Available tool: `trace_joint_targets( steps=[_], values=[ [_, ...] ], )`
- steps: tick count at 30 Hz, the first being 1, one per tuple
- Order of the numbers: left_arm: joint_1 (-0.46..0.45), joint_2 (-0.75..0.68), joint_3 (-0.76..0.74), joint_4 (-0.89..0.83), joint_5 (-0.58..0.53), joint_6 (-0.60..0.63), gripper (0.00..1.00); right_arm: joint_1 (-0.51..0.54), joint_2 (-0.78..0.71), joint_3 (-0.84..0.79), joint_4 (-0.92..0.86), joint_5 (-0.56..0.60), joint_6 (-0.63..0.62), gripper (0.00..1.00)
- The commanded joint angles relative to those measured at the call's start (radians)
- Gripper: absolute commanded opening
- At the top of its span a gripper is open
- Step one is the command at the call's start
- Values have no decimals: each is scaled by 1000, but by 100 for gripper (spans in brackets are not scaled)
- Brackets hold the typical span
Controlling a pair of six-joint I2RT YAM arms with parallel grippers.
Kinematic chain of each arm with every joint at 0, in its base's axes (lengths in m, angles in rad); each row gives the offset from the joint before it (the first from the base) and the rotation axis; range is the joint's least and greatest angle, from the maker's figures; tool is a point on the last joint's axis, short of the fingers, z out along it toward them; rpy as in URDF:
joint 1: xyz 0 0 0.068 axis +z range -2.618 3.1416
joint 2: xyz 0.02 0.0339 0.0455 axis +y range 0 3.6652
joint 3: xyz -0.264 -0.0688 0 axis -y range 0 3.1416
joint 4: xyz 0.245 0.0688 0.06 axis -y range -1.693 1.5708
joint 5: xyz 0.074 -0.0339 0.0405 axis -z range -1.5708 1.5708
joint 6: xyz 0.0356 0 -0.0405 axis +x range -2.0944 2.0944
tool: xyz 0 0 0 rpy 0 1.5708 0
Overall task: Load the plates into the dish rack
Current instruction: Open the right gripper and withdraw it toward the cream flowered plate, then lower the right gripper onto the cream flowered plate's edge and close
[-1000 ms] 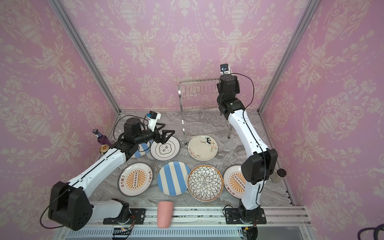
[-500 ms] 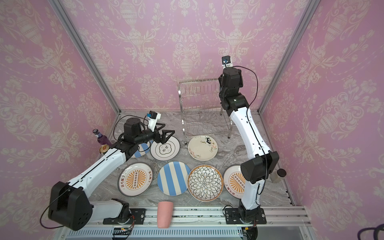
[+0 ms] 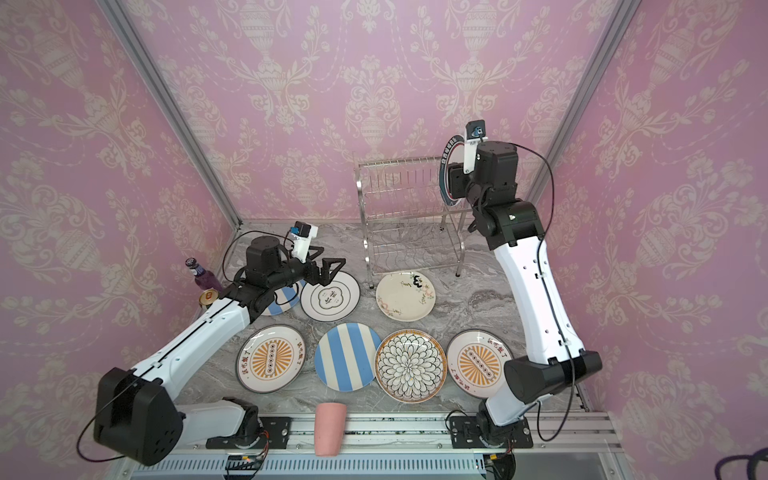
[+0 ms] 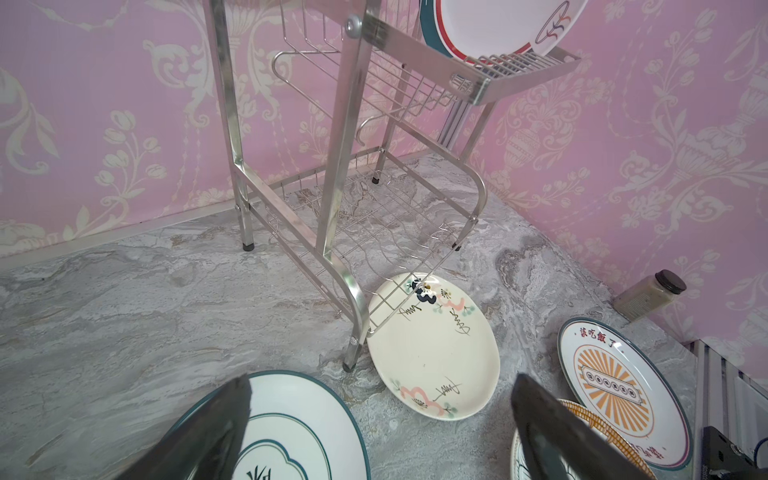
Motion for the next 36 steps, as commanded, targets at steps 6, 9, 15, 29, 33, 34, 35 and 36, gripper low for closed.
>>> trace_joint_targets(
  steps=[6, 9, 15, 29, 33, 34, 35, 36],
  values=[
    [9, -29, -3, -31, -34, -10, 99, -40, -366, -430, -158, -278, 210, 69],
    [10, -32, -3, -54, -37, -10, 99, -48, -465, -624, -181, -351, 274, 70],
    [10, -38, -21, -40, -32, -19, 99, -106, -623, -1045, -46, -497, 436, 71],
    [8, 19, -53, -35, -19, -74, 99, -208, -516, -1472, 457, -747, 562, 69],
    [6, 41, -57, -24, -13, -71, 99, -225, -427, -1499, 590, -780, 587, 68],
    [7, 48, -55, -22, -13, -65, 99, -225, -395, -1494, 604, -784, 584, 68],
    [6, 55, -54, -18, -12, -59, 99, -226, -359, -1488, 621, -790, 579, 67],
    [6, 61, -54, -12, -14, -55, 99, -226, -338, -1484, 635, -796, 579, 67]
  ],
)
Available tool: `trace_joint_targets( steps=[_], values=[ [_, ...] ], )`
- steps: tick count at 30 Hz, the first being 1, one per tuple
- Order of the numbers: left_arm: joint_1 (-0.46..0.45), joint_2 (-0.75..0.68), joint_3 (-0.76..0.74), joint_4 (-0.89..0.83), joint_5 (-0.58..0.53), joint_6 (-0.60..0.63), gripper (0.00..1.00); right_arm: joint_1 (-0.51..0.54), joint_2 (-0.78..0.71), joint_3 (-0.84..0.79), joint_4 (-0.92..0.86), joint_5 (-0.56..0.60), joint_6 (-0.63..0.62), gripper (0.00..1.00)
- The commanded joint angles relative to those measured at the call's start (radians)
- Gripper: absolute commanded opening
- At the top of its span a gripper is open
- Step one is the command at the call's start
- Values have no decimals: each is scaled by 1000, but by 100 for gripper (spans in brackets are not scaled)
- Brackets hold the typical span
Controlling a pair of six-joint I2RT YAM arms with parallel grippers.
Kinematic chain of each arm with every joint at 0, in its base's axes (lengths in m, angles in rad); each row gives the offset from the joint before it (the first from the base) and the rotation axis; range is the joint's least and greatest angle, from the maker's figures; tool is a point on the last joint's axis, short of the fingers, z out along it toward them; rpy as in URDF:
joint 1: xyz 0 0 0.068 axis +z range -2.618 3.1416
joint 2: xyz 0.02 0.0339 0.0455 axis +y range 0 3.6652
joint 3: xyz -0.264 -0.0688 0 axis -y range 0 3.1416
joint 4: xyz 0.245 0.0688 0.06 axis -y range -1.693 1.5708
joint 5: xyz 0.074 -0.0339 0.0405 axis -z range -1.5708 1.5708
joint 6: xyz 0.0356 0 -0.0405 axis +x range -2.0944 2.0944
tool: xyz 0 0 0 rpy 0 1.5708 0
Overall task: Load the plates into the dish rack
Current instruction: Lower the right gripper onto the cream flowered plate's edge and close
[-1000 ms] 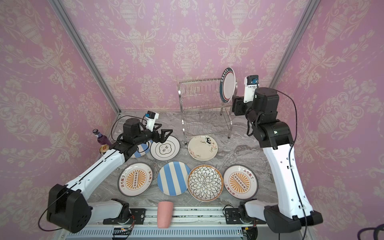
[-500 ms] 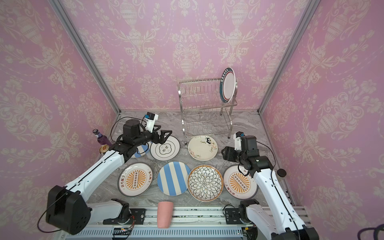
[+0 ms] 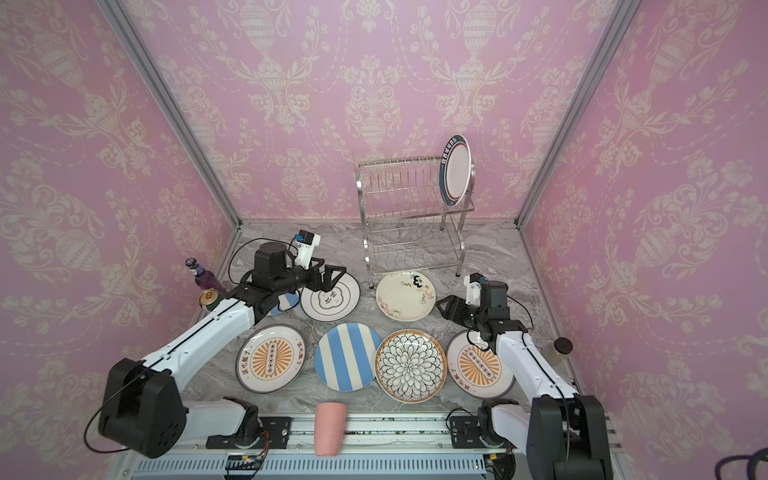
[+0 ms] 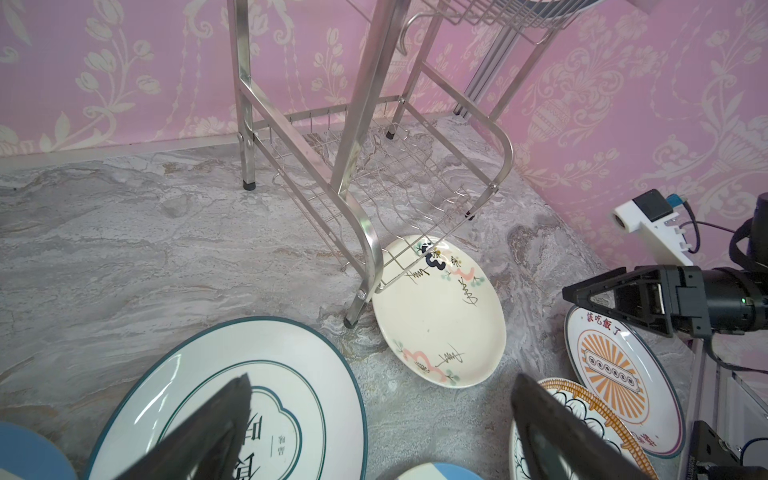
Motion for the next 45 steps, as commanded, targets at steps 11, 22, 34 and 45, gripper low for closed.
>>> trace_joint_targets(
  steps=[11, 22, 34, 45],
  values=[
    [4, 40, -43, 81, -8, -1, 99, -6, 194, 51, 157, -48, 12, 63],
    [4, 61, -80, 137, 18, -12, 99, -5, 253, 47, 183, -32, 28, 59],
    [3, 58, -96, 163, 17, -22, 99, 35, 376, 61, 280, -23, 90, 55],
    [3, 55, -88, 145, 16, -2, 99, 67, 469, 79, 385, -20, 169, 53]
  ],
)
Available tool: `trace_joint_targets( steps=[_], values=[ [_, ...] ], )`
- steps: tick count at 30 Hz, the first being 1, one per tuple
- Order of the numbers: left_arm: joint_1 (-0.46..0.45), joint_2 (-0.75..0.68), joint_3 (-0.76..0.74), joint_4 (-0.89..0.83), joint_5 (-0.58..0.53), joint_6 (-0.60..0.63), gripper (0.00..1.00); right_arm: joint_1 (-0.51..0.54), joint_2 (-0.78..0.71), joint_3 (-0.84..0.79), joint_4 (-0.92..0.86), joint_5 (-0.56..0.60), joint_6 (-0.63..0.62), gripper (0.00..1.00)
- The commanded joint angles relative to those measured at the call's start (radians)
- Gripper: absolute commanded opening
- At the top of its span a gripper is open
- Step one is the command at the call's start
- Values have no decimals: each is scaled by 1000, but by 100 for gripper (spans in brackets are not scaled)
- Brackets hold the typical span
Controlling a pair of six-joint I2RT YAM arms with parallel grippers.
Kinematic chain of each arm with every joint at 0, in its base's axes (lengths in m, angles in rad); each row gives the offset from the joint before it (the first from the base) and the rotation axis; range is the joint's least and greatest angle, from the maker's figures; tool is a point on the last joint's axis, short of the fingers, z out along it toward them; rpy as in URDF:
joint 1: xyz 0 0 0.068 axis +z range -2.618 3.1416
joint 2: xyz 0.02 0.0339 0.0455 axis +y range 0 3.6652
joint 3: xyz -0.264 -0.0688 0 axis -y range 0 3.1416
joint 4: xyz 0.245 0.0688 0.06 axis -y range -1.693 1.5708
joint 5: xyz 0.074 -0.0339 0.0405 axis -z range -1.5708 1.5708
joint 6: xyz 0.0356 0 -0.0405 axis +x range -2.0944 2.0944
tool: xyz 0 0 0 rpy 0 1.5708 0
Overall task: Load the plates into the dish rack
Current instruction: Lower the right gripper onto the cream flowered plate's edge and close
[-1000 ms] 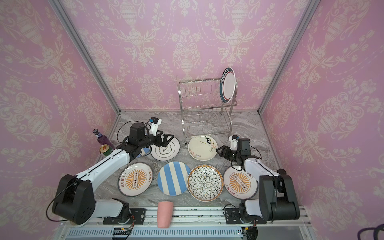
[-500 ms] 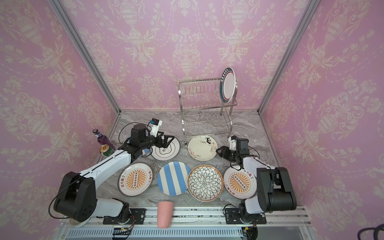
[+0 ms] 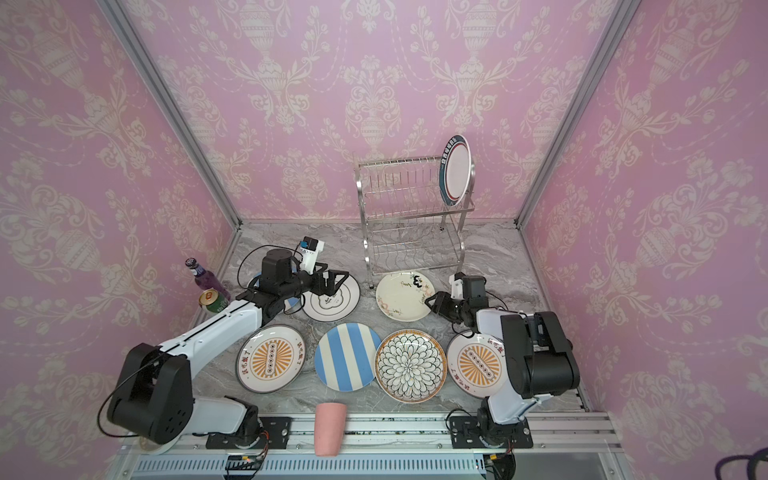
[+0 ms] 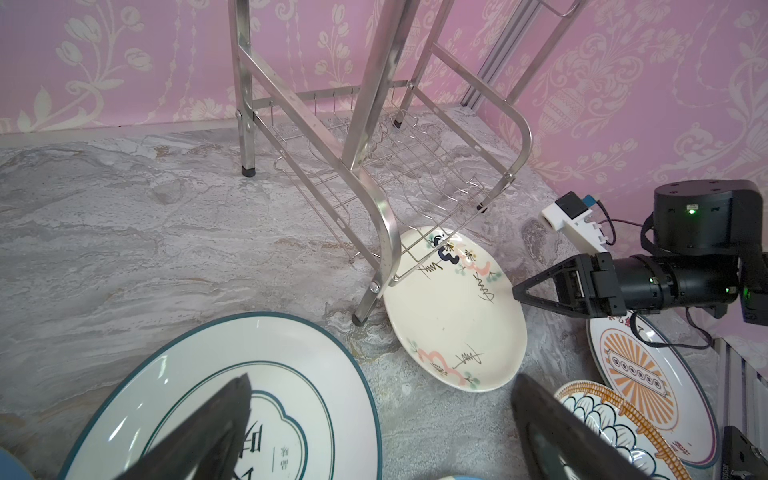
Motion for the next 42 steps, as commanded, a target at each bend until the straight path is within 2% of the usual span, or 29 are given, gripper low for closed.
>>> trace_joint_targets(
  steps=[1, 12, 22, 26, 28, 34, 36, 39, 42],
  values=[
    [4, -6, 0, -15, 19, 3, 99, 9, 22, 14, 60, 16, 53, 53],
    [3, -9, -1, -10, 15, 8, 99, 22, 120, 10, 179, 16, 118, 49],
    [4, -17, 4, -28, 7, 24, 99, 47, 190, 24, 202, 38, 138, 43],
    [3, -16, 0, -28, 3, 27, 99, 52, 217, 27, 230, 35, 152, 36],
    [4, -19, 0, -33, 2, 28, 99, 53, 224, 29, 245, 35, 161, 29],
    [5, -31, 6, -33, -5, 34, 99, 53, 220, 46, 237, 40, 168, 21],
    [5, -36, 7, -33, -7, 36, 99, 52, 218, 53, 236, 38, 170, 14],
    [5, -39, 1, -30, -7, 36, 99, 51, 205, 60, 216, 38, 169, 5],
    [5, -38, -7, -14, -1, 27, 99, 47, 173, 73, 150, 47, 145, 0]
  ],
)
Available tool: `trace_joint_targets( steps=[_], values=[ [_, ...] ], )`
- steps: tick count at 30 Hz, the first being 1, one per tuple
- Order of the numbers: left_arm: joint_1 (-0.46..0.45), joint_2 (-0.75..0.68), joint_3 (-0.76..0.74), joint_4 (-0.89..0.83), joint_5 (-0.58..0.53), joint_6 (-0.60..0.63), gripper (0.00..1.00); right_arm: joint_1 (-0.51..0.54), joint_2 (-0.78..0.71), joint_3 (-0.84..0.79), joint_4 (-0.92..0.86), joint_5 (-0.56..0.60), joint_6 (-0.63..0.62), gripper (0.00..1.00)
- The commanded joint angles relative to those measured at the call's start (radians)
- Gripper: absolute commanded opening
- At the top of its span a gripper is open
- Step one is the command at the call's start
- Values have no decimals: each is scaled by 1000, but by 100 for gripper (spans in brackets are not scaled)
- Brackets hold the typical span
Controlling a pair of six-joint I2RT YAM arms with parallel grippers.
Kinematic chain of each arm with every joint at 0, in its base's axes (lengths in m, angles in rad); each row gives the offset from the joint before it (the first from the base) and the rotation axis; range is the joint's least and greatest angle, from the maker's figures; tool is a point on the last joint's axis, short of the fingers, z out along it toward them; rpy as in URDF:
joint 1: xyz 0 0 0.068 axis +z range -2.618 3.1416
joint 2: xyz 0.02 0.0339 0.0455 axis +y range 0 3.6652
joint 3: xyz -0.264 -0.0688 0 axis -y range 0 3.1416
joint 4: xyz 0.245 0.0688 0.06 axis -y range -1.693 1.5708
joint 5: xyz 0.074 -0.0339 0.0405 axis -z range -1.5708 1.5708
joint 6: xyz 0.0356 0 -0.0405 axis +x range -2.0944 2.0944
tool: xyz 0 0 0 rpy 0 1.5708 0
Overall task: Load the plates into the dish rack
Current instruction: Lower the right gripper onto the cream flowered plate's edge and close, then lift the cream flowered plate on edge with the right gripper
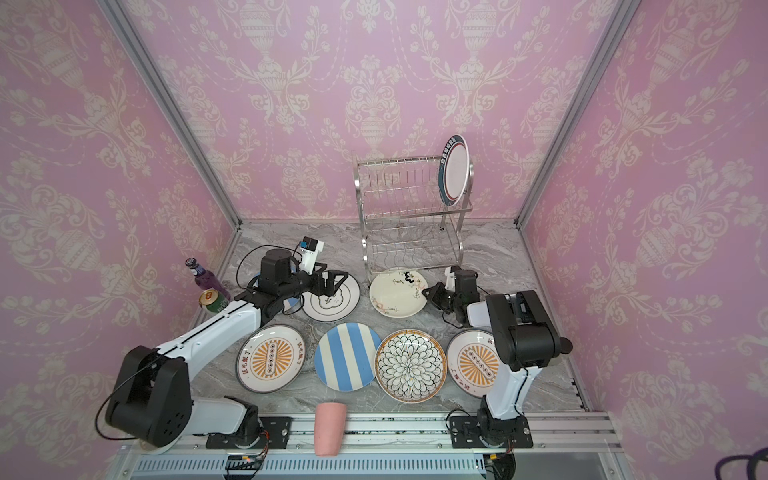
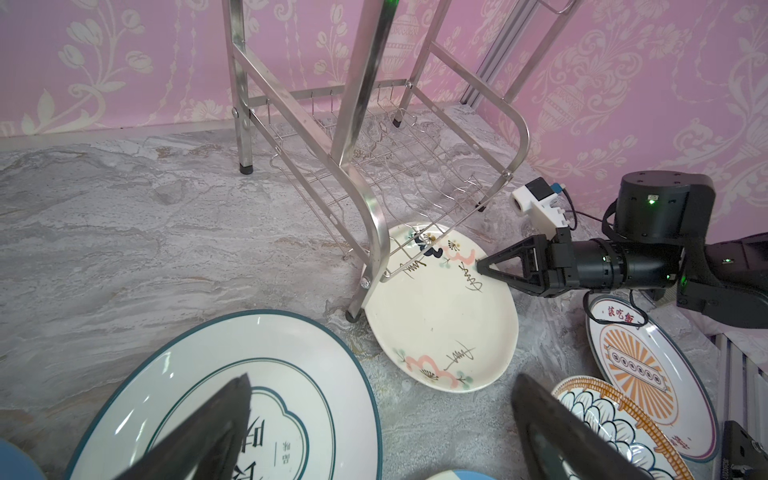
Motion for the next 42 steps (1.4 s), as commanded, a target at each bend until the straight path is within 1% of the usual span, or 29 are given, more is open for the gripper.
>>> trace_joint_targets(
  steps=[1, 7, 13, 17, 23, 26, 30, 33, 37, 42],
  values=[
    [5, -22, -10, 12, 2, 12, 99, 6, -27, 6, -143, 44, -49, 0],
    [5, -22, -14, 41, 4, 5, 99, -20, -117, 29, -303, 54, -94, 0],
    [5, -17, -3, 50, 0, 24, 99, -45, -246, 17, -457, 89, -129, 0],
    [7, 9, 28, 72, 6, 25, 99, -58, -355, 13, -568, 125, -153, 0],
    [5, 61, 60, 134, 48, 0, 99, -88, -537, 27, -728, 161, -178, 0],
    [5, 80, 78, 142, 68, -3, 99, -100, -622, 49, -828, 193, -225, 0],
    [5, 102, 96, 161, 64, 5, 99, -107, -696, 86, -954, 207, -272, 0],
    [5, 126, 117, 170, 63, 13, 99, -107, -735, 127, -1044, 192, -331, 0],
    [5, 154, 155, 168, 75, 14, 99, -105, -787, 223, -1191, 176, -418, 0],
    [4, 176, 187, 182, 110, -5, 99, -93, -826, 359, -1324, 169, -486, 0]
  ],
)
